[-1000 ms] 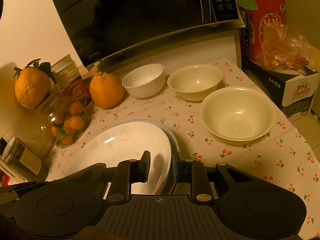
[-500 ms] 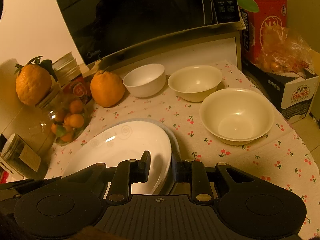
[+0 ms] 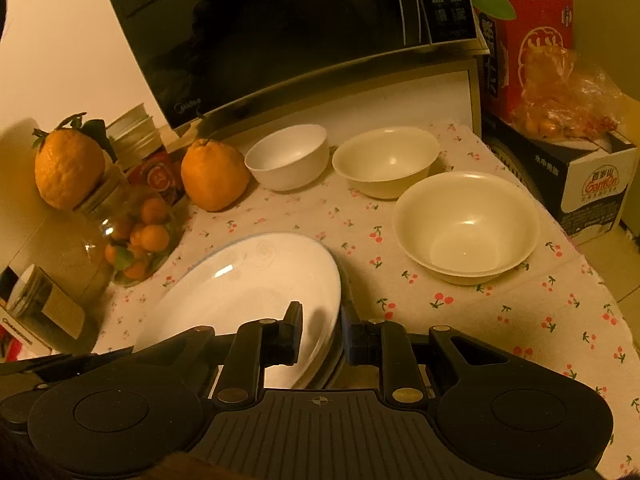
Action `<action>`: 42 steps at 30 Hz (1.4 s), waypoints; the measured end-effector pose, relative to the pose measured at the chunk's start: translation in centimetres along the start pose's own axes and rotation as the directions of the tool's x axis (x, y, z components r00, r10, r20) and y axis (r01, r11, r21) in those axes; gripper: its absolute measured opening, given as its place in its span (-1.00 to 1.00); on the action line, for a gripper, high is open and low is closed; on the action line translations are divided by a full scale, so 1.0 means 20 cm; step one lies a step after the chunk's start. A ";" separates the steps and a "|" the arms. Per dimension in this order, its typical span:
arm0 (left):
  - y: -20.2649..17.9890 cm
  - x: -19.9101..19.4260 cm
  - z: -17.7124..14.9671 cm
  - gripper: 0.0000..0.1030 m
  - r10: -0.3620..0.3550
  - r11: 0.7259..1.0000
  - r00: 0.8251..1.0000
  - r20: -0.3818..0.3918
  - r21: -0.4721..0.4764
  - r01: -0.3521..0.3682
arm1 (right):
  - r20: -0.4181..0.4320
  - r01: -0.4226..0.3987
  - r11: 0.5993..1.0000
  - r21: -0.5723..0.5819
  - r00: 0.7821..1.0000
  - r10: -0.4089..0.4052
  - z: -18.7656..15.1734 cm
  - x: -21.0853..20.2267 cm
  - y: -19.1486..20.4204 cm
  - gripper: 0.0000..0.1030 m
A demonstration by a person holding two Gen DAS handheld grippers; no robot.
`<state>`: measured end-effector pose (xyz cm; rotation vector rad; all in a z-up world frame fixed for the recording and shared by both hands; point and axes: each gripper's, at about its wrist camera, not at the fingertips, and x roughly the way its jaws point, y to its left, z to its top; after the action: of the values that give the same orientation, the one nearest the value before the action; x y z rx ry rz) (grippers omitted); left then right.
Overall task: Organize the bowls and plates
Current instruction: 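Slide the white plate with the left gripper onto the blue-patterned plates, then lower the white plate onto the stack and open the left gripper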
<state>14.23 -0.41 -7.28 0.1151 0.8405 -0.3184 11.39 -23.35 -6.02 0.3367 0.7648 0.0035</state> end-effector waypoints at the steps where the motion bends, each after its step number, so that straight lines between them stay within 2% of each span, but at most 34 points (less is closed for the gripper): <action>1: 0.00 0.00 0.00 -0.48 -0.001 1.000 1.000 0.000 -0.002 0.001 | -0.001 0.001 1.000 -0.003 1.000 -0.001 0.00 0.00 0.00 -0.61; 19: 0.01 -0.01 0.00 -0.48 -0.024 0.999 1.000 0.000 -0.028 0.024 | -0.017 0.002 1.000 0.012 1.000 -0.002 0.01 0.00 0.00 -0.56; 23: 0.01 -0.01 0.00 -0.32 -0.038 0.999 0.999 -0.002 -0.029 0.038 | -0.025 -0.014 1.000 0.026 1.000 0.015 0.02 0.00 -0.01 -0.49; 27: 0.00 -0.02 0.00 -0.26 -0.047 0.999 0.999 -0.003 -0.027 0.046 | -0.034 -0.026 1.000 0.018 0.999 0.026 0.01 0.00 -0.01 -0.28; 30: 0.00 -0.03 0.00 -0.13 -0.055 0.998 0.998 -0.002 -0.031 0.055 | -0.037 -0.033 0.999 0.015 0.999 0.034 0.01 -0.01 0.00 -0.05; 35: 0.00 -0.04 0.00 0.30 -0.061 0.998 0.998 0.002 -0.033 0.061 | -0.049 -0.045 0.999 0.016 0.998 0.045 0.01 -0.03 -0.01 0.27; 39: 0.01 -0.06 0.00 0.45 -0.053 0.998 0.999 0.005 -0.036 0.053 | -0.066 -0.059 0.998 0.025 0.996 0.060 0.01 -0.05 -0.04 0.51; 41: 0.02 -0.09 0.00 0.69 -0.035 0.998 0.999 0.019 -0.057 0.036 | -0.072 -0.063 0.998 0.027 0.995 0.065 0.01 -0.07 -0.05 0.60; 42: 0.02 -0.10 0.00 0.74 -0.029 0.997 0.999 0.026 -0.075 0.031 | -0.072 -0.065 0.998 0.025 0.995 0.066 0.00 -0.08 -0.06 0.67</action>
<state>13.24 0.48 -5.78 0.0279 0.8287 -0.3155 10.17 -24.66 -5.22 0.3849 0.8264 0.0691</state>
